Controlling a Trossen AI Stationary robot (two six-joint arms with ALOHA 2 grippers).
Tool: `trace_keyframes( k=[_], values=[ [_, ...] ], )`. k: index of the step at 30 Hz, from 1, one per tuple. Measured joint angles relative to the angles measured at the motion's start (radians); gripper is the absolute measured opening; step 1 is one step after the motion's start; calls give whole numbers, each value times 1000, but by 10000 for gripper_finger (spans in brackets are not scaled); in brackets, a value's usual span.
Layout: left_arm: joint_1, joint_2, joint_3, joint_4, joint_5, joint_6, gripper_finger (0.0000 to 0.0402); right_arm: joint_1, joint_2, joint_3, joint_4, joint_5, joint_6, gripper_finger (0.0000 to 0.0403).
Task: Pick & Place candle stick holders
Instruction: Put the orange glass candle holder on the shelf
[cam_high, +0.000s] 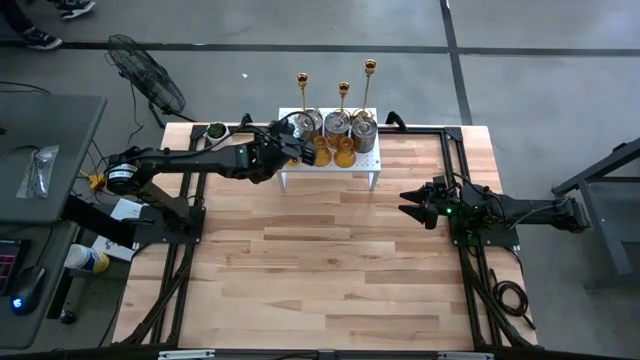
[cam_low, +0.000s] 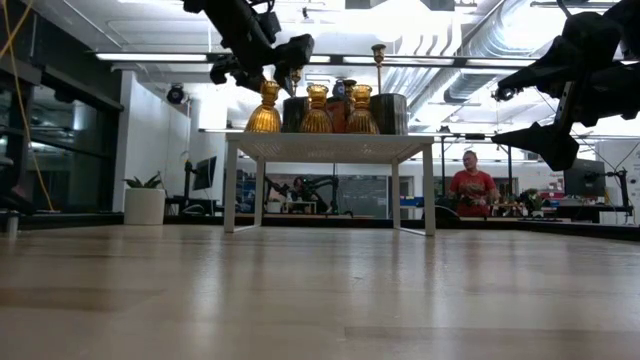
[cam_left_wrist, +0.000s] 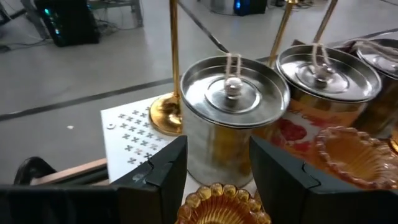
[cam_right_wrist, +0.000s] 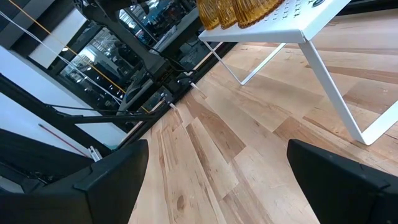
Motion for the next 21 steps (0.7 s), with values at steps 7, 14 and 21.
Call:
trace_keyframes(
  k=[7,14,21],
  values=[
    [0,0,0,2,10,-1,164,0,0,0,0,0,0,375],
    [0,0,0,-1,-9,-1,165,0,0,0,0,0,0,375],
    [0,-1,0,0,-5,-1,171,0,0,0,0,0,0,375]
  ],
)
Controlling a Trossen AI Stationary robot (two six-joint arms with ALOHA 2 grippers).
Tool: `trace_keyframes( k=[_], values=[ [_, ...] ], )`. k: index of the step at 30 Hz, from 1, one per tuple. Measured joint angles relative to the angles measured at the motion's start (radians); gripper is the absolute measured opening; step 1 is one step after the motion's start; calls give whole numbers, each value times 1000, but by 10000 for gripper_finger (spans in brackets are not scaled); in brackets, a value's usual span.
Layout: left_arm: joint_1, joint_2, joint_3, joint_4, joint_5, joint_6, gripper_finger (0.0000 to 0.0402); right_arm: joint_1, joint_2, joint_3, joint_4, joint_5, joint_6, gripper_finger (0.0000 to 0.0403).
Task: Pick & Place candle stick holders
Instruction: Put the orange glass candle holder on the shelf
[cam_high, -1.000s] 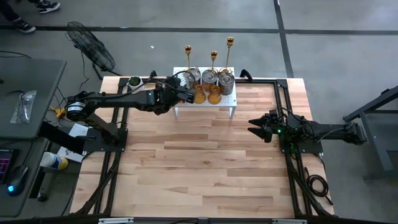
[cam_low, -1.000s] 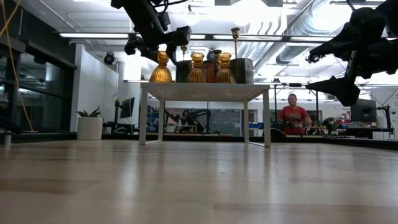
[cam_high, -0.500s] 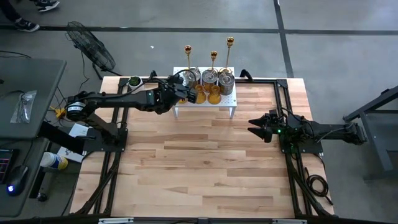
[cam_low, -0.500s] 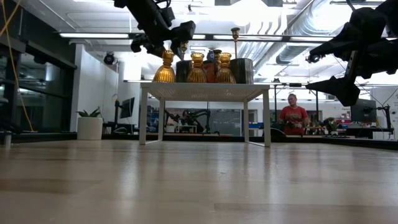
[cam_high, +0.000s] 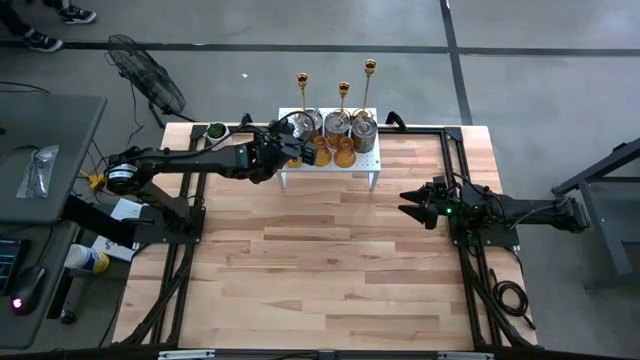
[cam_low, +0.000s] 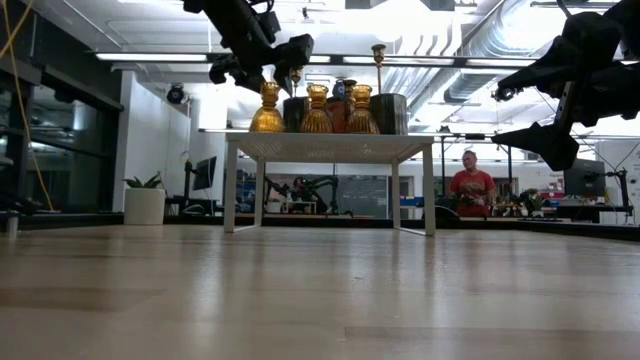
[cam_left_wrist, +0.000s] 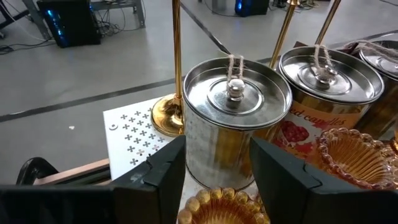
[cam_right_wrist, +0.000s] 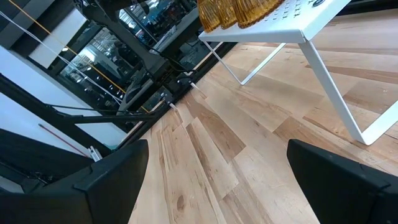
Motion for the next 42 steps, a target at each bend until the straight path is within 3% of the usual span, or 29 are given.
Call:
trace_keyframes(
  k=[6,12,22,30,35,42],
  values=[
    [0,-1,0,30,-7,23,218,0,0,0,0,0,0,375],
    [0,14,0,54,-100,81,254,0,0,0,0,0,0,375],
    [-4,-1,0,159,-101,294,258,0,0,0,0,0,0,375],
    [-46,-94,-1,79,-78,366,258,0,0,0,0,-1,0,375],
    [-93,-201,-82,33,-41,358,232,0,0,0,0,0,0,375],
    [-168,-321,-243,32,26,263,141,0,0,0,0,0,0,375]
  ],
)
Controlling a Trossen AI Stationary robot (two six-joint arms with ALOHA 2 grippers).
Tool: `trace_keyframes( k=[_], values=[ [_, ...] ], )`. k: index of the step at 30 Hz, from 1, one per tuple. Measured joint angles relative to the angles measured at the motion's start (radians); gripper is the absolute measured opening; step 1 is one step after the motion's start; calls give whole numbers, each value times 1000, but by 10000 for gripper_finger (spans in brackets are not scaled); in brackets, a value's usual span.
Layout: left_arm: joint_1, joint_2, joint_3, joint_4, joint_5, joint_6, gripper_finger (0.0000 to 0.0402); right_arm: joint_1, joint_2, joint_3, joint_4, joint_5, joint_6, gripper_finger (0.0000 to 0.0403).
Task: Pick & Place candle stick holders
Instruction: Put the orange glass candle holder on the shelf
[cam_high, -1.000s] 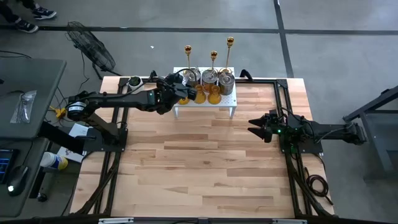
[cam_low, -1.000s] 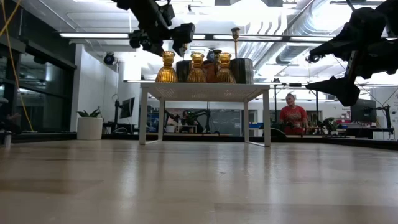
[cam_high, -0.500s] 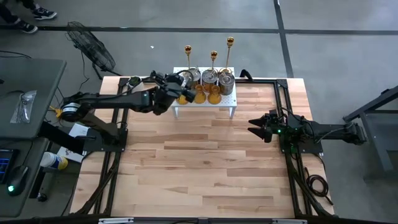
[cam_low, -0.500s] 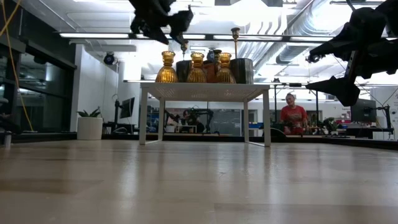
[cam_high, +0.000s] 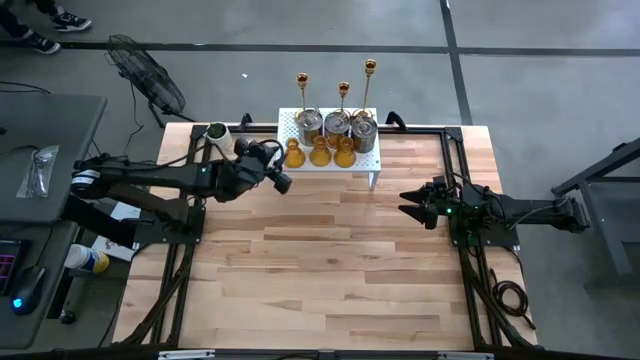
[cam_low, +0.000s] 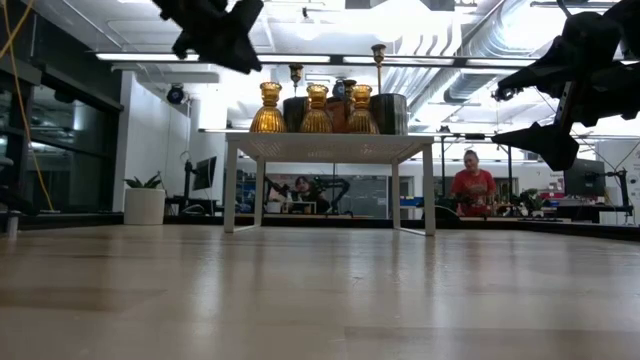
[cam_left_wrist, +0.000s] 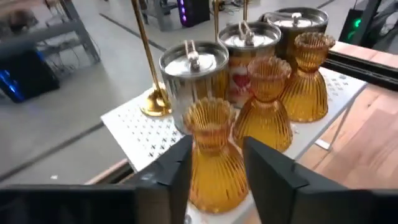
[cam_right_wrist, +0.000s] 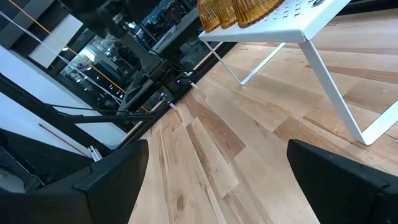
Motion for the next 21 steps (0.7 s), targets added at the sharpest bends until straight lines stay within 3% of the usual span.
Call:
trace_keyframes(
  k=[7,11,21],
  values=[
    [8,-15,-82,19,6,-92,49,0,0,0,0,0,0,375],
    [34,-5,-105,50,59,-93,7,0,0,0,0,0,0,375],
    [72,77,-113,125,93,-93,9,0,0,0,0,0,0,375]
  ],
)
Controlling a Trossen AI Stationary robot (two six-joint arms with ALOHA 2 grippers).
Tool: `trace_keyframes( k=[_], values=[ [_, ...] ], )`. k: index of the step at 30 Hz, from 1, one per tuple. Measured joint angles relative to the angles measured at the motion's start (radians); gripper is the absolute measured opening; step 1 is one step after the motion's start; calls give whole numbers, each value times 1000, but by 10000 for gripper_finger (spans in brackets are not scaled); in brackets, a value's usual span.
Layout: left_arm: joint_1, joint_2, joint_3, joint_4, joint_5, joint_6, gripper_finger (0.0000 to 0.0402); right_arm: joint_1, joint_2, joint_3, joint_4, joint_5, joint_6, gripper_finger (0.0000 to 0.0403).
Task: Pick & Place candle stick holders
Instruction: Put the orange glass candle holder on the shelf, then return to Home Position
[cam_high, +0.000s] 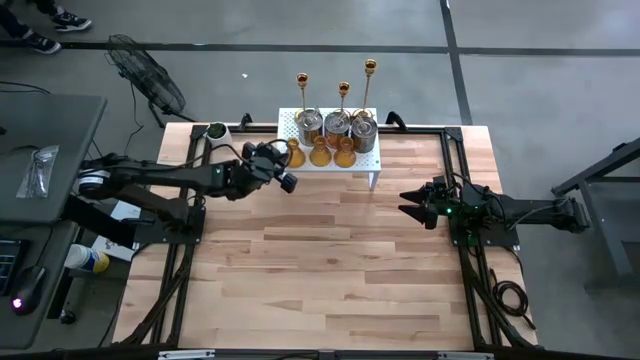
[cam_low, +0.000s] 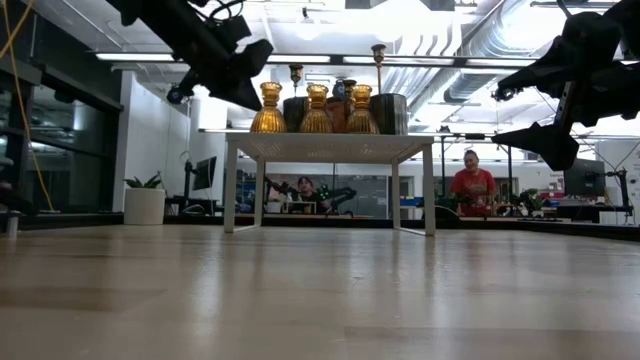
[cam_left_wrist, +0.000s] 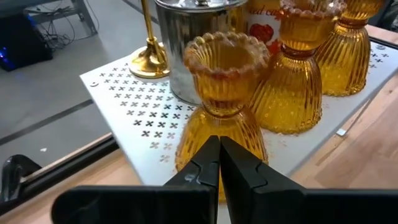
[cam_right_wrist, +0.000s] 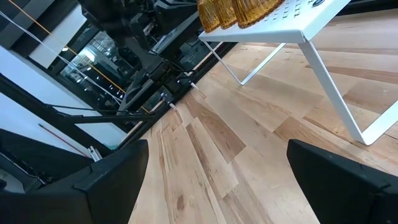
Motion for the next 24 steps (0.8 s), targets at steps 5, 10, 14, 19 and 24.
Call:
trace_keyframes(
  k=[5,10,14,19,24],
  values=[
    [6,25,0,27,-10,0,9,0,0,0,0,0,0,375],
    [7,51,0,63,-14,3,9,0,0,0,0,0,0,375],
    [6,57,0,70,-15,3,9,0,0,0,0,0,0,375],
    [4,44,0,66,-4,3,9,0,0,0,0,0,0,375],
    [4,3,0,58,103,23,2,0,0,0,0,0,0,375]
  ],
)
